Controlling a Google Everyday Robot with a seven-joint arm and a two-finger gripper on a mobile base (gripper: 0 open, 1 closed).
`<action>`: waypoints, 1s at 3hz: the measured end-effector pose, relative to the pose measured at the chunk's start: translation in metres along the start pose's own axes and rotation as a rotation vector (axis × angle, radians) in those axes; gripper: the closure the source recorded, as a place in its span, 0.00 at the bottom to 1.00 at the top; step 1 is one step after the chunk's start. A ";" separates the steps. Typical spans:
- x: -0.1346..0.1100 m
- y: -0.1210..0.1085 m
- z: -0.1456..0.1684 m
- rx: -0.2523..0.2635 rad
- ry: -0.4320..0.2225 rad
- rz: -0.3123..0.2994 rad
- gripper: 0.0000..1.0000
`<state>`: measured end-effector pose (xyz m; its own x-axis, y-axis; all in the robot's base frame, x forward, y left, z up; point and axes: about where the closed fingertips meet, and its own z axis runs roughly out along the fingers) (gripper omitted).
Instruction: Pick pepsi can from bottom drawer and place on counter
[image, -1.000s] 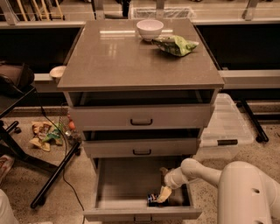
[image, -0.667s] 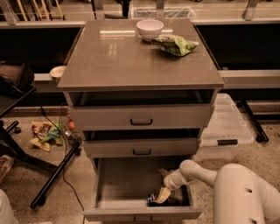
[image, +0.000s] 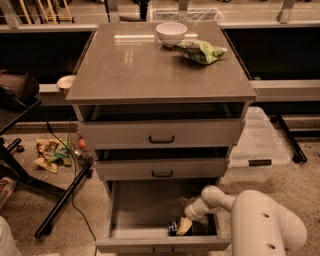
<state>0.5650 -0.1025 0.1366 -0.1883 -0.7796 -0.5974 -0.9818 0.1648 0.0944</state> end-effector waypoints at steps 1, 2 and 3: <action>0.008 0.004 0.012 -0.020 0.004 0.002 0.00; 0.008 0.004 0.012 -0.020 0.004 0.002 0.19; 0.008 0.007 0.011 -0.019 0.003 0.001 0.42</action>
Offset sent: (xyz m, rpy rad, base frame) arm -0.0128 -0.0040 -0.0218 -0.0026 0.0178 0.0086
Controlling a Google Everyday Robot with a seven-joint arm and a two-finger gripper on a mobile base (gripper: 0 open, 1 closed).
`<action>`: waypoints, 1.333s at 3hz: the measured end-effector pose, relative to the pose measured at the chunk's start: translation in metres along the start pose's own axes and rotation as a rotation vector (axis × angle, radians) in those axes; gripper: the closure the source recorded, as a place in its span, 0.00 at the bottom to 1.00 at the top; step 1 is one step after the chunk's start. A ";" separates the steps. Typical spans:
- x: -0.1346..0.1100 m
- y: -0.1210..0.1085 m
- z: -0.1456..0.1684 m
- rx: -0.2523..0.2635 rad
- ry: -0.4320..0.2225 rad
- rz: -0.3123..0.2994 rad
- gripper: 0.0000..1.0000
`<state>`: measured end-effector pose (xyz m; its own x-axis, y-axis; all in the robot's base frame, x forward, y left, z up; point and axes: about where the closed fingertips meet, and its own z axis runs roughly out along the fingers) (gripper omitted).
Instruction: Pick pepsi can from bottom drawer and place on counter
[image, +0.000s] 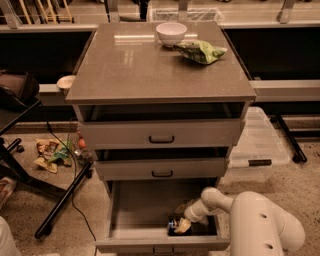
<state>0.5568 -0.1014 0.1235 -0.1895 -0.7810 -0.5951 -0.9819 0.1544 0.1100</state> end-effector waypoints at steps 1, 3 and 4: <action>-0.003 0.001 -0.004 0.001 -0.001 0.000 0.65; -0.004 0.008 -0.009 0.019 -0.015 -0.014 1.00; -0.010 0.007 -0.048 0.102 -0.019 -0.036 1.00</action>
Offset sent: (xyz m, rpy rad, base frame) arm -0.0082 -0.0003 -0.0060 0.0168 -0.0103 -0.0015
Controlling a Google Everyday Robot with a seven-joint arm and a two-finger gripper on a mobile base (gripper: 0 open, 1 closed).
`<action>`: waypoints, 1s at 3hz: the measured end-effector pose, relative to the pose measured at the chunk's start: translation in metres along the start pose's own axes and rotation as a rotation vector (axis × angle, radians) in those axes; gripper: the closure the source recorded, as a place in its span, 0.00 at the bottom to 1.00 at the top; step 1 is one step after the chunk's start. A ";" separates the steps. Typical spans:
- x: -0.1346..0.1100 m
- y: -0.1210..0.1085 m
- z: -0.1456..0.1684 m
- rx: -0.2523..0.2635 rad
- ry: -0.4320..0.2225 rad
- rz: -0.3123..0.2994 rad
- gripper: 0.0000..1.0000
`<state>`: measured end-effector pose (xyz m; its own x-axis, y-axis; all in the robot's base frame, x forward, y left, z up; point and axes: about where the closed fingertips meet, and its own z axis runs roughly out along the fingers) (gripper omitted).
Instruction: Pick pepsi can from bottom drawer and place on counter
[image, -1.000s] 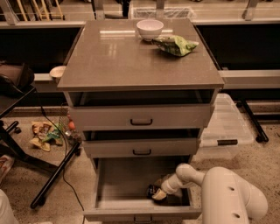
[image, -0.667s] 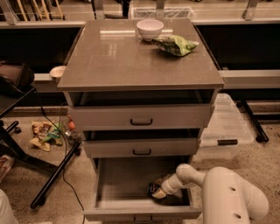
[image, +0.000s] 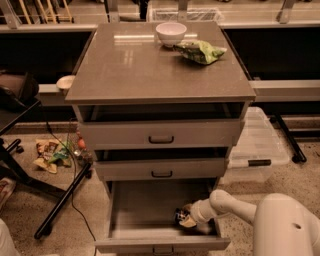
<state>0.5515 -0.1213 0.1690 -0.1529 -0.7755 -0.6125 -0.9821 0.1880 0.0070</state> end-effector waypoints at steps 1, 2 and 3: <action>-0.018 -0.003 -0.058 0.083 0.043 -0.038 1.00; -0.032 0.020 -0.064 0.044 0.047 -0.066 1.00; -0.031 0.024 -0.060 0.037 0.045 -0.062 1.00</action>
Offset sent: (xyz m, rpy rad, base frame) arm 0.0011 -0.0199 0.0466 -0.0489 -0.0692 -0.0198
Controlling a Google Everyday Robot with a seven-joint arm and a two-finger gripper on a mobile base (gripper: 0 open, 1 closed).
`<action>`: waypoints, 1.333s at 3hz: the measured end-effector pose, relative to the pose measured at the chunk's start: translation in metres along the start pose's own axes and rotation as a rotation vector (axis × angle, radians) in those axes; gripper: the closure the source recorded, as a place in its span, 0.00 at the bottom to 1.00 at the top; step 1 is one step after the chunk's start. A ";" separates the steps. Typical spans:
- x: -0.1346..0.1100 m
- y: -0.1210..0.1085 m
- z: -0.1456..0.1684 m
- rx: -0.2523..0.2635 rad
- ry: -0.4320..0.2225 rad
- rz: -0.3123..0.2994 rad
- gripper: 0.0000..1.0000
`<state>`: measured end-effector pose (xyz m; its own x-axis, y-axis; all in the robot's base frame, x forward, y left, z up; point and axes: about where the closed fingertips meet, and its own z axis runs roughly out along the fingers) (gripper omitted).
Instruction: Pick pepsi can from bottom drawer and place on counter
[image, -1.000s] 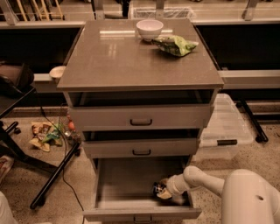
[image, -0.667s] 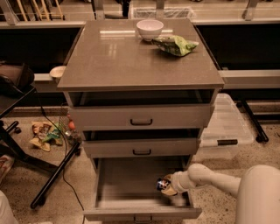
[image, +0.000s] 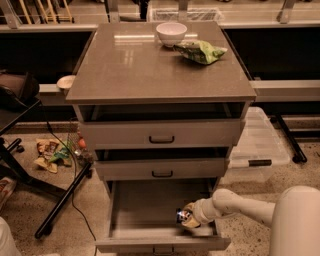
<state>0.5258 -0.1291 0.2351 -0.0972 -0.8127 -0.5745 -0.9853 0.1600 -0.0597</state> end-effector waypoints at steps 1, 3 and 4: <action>-0.005 -0.003 -0.025 -0.017 -0.030 -0.027 1.00; -0.049 0.002 -0.184 -0.014 -0.026 -0.138 1.00; -0.049 0.002 -0.183 -0.017 -0.027 -0.137 1.00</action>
Offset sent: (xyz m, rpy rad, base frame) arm -0.0289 -0.0786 0.1851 0.0601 -0.0645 0.1522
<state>0.5025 -0.1913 0.4125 0.0416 -0.8108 -0.5838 -0.9913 0.0395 -0.1255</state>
